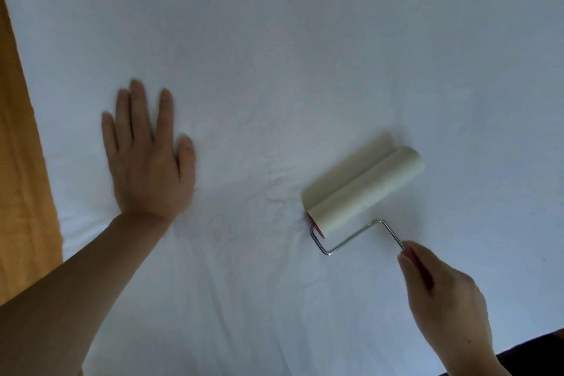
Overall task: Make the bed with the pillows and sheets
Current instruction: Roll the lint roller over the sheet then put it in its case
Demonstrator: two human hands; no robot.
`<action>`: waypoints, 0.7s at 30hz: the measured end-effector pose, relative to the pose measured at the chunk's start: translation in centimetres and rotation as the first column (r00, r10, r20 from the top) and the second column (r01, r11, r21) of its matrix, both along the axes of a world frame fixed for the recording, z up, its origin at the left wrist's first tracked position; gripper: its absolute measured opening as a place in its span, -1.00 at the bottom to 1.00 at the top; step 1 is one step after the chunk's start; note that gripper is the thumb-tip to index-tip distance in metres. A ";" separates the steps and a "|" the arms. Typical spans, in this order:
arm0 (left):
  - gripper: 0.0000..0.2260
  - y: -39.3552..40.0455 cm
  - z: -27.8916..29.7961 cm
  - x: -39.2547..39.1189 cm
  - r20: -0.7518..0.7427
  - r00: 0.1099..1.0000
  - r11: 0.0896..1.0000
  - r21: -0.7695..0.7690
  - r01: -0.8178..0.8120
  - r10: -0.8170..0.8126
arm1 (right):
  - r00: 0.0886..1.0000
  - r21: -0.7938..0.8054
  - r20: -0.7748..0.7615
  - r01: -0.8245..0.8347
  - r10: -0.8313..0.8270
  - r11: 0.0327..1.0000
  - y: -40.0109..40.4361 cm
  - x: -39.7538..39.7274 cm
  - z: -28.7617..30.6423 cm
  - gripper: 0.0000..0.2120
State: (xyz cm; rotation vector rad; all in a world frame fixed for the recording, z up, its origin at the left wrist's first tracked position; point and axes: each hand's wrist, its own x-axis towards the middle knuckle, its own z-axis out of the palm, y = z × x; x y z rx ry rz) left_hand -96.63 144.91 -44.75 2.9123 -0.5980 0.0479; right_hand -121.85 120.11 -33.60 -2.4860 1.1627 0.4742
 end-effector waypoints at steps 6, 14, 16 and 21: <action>-0.49 0.0 -0.2 -0.1 0.021 1.000 1.000 -0.019 0.000 0.000 | 0.985 -0.025 0.151 0.088 -0.083 0.996 0.3 -2.6 1.6 -0.66; -0.53 0.4 0.1 0.5 0.015 1.000 1.000 -0.021 0.019 -0.019 | 0.975 -0.014 0.219 -0.025 0.028 1.000 -0.8 9.3 1.1 -0.77; -0.57 1.2 0.3 1.4 0.030 0.997 0.997 -0.034 0.073 -0.072 | 0.967 0.018 0.251 -0.060 0.054 0.998 -0.4 14.5 0.4 -0.80; -0.58 2.6 0.2 2.2 0.049 0.986 0.985 -0.058 0.163 -0.160 | 0.940 0.013 0.258 -0.234 0.223 0.972 2.3 25.3 -0.9 -0.76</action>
